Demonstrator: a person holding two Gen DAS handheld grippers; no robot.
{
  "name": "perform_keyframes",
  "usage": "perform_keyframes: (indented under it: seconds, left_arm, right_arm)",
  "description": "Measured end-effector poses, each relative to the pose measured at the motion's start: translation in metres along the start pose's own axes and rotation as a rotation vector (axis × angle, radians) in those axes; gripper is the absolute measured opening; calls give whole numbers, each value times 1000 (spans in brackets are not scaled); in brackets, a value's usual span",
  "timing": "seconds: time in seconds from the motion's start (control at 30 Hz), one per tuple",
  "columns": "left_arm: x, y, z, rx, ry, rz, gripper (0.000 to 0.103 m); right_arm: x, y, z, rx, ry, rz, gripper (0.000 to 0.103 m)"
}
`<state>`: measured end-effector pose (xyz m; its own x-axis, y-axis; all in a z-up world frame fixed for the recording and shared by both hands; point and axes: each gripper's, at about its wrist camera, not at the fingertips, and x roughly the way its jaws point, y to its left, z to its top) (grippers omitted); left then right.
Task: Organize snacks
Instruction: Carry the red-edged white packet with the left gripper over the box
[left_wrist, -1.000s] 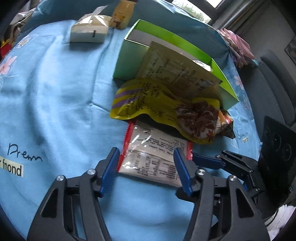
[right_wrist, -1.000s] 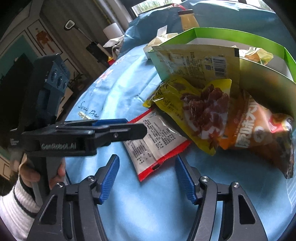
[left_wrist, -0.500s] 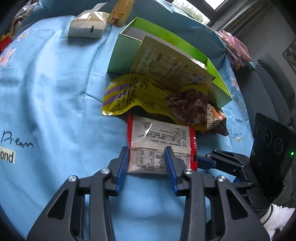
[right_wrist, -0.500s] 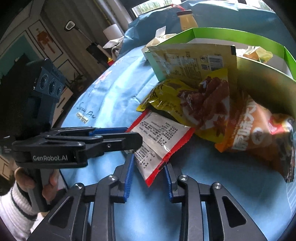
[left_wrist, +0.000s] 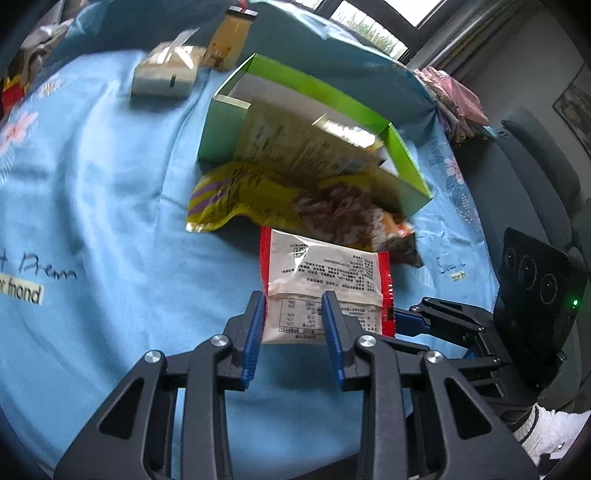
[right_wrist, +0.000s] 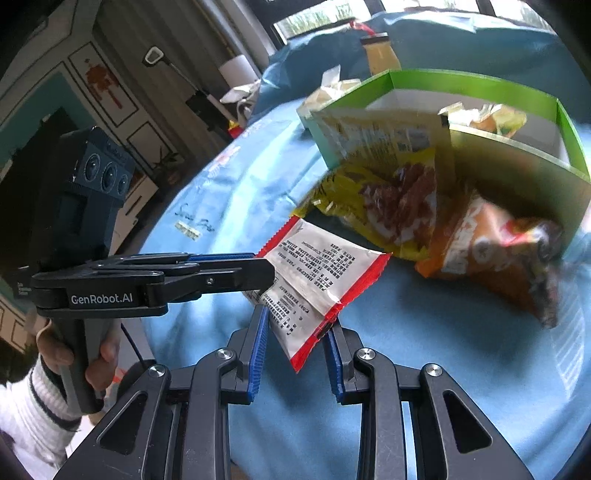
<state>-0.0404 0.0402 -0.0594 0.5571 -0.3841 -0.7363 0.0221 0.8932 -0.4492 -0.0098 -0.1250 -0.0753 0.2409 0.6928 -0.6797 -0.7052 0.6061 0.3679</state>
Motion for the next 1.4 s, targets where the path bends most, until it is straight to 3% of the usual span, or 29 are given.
perform_keyframes:
  seconds: [0.47,0.87,1.4]
  left_arm:
    - [-2,-39,43,83,-70,5,31]
    - [4,-68,102,148,-119,4,31]
    - [39,-65,167,121,-106,9,31]
  right_arm:
    - [-44,-13,31,-10,-128,-38,31]
    - [-74,-34,70,-25,-229,-79,31]
    - [-64,-78,124,11,-249,-83,31]
